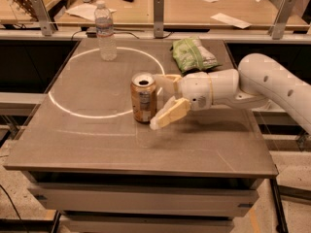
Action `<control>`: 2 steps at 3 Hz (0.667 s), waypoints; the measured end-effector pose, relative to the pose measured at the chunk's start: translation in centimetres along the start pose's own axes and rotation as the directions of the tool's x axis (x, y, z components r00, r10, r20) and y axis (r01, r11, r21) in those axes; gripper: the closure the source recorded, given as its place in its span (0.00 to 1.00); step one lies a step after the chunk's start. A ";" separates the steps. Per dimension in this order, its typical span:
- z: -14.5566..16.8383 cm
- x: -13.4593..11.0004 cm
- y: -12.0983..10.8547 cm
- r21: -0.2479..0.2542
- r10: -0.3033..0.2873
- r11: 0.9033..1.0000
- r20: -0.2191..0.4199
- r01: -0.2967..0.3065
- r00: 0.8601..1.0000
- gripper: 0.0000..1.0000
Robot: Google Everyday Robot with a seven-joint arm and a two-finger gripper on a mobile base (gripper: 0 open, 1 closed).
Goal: Pick orange can
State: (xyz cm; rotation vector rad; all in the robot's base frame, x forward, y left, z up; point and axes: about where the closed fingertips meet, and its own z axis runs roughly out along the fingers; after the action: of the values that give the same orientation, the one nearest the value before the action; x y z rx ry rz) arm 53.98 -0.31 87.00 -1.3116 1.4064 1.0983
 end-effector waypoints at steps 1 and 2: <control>1.4 -0.4 -0.7 -0.030 0.009 1.000 0.017 -0.009 1.000 0.00; 2.9 -0.6 -0.7 -0.078 0.018 0.997 0.027 -0.016 0.999 0.02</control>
Offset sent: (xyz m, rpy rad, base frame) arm 0.0111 0.0408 -0.0029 0.0450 0.0539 0.1178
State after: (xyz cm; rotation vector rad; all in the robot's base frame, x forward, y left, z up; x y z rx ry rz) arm 54.85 2.58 86.94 -1.3366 1.3692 1.1889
